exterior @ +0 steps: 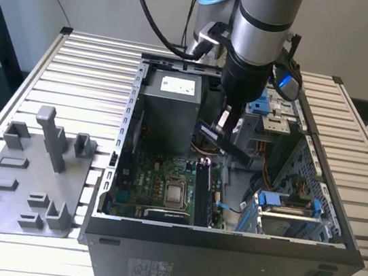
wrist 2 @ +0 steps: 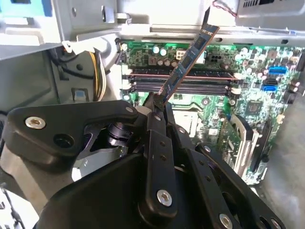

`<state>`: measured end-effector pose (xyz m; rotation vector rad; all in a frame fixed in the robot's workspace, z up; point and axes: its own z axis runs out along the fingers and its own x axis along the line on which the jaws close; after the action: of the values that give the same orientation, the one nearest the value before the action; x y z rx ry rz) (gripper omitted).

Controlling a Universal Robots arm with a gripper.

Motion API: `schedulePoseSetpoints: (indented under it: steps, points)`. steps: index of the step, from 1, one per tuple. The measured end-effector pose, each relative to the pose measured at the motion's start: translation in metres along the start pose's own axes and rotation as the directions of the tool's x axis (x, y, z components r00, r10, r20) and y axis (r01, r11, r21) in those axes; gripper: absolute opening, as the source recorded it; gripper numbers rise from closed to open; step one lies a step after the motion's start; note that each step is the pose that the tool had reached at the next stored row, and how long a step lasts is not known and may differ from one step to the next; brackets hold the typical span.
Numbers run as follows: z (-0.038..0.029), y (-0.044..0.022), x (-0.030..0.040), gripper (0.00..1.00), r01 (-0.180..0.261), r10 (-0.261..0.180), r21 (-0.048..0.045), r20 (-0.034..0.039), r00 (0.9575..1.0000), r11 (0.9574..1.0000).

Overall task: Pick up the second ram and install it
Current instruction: 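Insert the second ram into the second slot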

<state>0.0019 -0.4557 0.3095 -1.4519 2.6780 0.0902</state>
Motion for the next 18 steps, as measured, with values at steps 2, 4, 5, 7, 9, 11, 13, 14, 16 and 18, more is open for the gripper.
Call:
schedulePoseSetpoints:
  steps: [2, 4, 5, 7, 9, 11, 13, 14, 16, 18]
  points:
    - [0.0001, 0.0, 0.0, 0.14, -0.034, 0.034, 0.0038, 0.0002, 0.9994, 0.9994]
    - [0.0002, 0.0, 0.0, 0.14, -0.063, 0.063, 0.0071, 0.0006, 0.998, 0.998]
    - [0.0003, 0.0, 0.0, 0.14, -0.079, 0.079, 0.0088, 0.0008, 0.9969, 0.9969]
    - [0.0004, 0.0, 0.0, 0.14, -0.109, 0.109, 0.0122, 0.0013, 0.994, 0.9939]
    - [0.0005, 0.0, 0.0001, 0.14, -0.138, 0.138, 0.0155, 0.0017, 0.9904, 0.9903]
    - [0.0007, 0.0, 0.0001, 0.14, -0.165, 0.165, 0.0187, 0.0022, 0.9862, 0.986]
    - [0.0009, 0.0, 0.0001, 0.14, -0.197, 0.197, 0.0223, 0.0031, 0.9803, 0.9801]
    - [0.001, 0.0, 0.0001, 0.14, -0.212, 0.212, 0.024, 0.0035, 0.9772, 0.9769]
    - [0.0012, 0.0, 0.0001, 0.14, -0.243, 0.243, 0.0274, 0.0043, 0.9701, 0.9697]
    - [0.0014, 0.0, 0.0002, 0.14, -0.27, 0.27, 0.0305, 0.0052, 0.9628, 0.9623]
